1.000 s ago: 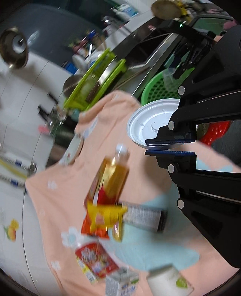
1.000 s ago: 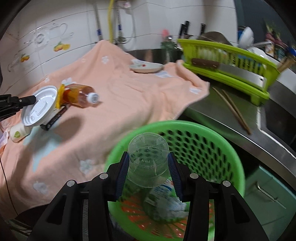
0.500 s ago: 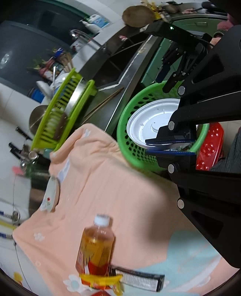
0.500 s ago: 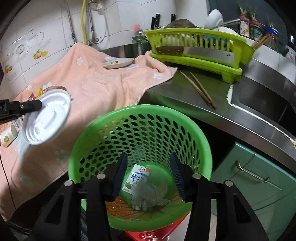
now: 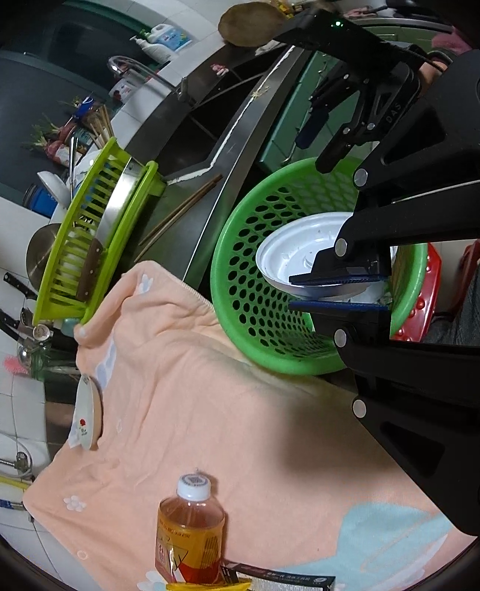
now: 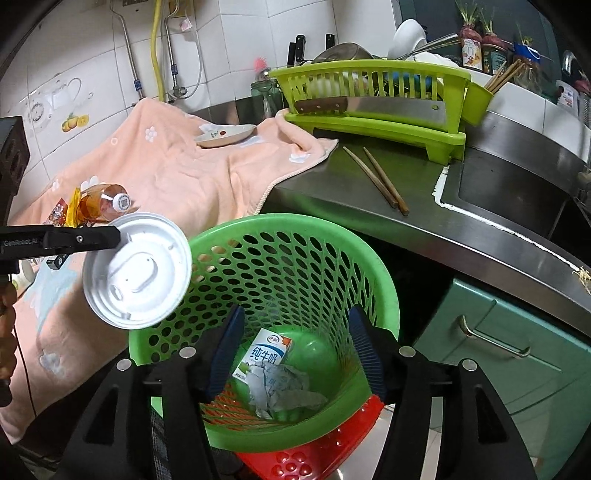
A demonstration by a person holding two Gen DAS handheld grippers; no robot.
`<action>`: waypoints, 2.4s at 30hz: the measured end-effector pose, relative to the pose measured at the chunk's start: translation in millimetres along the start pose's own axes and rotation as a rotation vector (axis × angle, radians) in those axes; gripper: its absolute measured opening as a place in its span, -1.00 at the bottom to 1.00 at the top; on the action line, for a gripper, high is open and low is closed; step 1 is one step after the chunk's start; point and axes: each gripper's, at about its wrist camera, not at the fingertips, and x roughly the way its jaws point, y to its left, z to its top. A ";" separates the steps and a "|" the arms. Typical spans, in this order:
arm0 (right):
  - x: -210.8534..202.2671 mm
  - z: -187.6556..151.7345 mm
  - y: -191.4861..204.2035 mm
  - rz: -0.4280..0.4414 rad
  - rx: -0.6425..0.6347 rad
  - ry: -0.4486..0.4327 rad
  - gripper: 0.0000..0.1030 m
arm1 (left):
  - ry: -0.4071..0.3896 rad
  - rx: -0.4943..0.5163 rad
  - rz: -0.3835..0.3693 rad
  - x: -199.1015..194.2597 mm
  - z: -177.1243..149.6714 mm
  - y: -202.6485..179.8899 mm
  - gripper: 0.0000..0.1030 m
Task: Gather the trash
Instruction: 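Carry the lid to the green basket with the left gripper and release it, then grasp the paper cup with the left gripper while the right gripper grasps the yellow wrapper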
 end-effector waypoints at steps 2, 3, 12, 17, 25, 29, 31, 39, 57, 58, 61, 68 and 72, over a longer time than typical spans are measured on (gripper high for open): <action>0.0 -0.1 -0.1 -0.001 -0.001 0.000 0.13 | 0.007 0.002 -0.004 2.7 -0.5 -0.9 -0.80; 0.0 0.0 -0.3 0.001 0.001 0.000 0.14 | 0.010 0.000 -0.008 3.7 -0.7 -1.1 -0.79; -4.3 2.0 7.2 0.011 -0.009 -0.008 0.20 | -0.025 -0.010 -0.006 -5.5 -3.9 1.6 -0.16; -2.4 6.0 17.2 0.032 -0.025 -0.008 0.21 | -0.057 -0.015 0.035 -22.5 -5.3 11.9 -0.13; 4.3 19.6 55.6 0.118 -0.090 -0.009 0.21 | -0.133 -0.063 0.180 -69.9 -11.1 53.4 -0.01; 10.7 28.6 82.1 0.173 -0.136 -0.008 0.21 | -0.160 -0.101 0.254 -94.5 -17.5 79.4 0.01; 12.5 32.2 95.6 0.197 -0.155 -0.008 0.21 | -0.176 -0.120 0.294 -107.4 -21.7 93.3 0.03; 24.3 51.2 153.8 0.312 -0.230 -0.005 0.21 | -0.250 -0.242 0.478 -165.6 -45.4 151.8 0.08; 70.8 99.6 299.0 0.541 -0.374 0.021 0.18 | -0.315 -0.507 0.636 -231.5 -103.2 250.2 0.21; 75.3 102.2 306.6 0.547 -0.379 0.024 0.18 | -0.313 -0.512 0.635 -231.3 -104.5 253.1 0.21; 88.6 107.5 323.7 0.549 -0.390 0.031 0.17 | -0.307 -0.537 0.616 -230.9 -110.1 264.0 0.21; 124.4 116.0 359.0 0.553 -0.404 0.072 0.08 | -0.289 -0.584 0.566 -224.1 -119.1 285.9 0.21; 141.0 121.8 371.6 0.562 -0.391 0.091 0.05 | -0.281 -0.603 0.543 -219.1 -121.2 295.3 0.21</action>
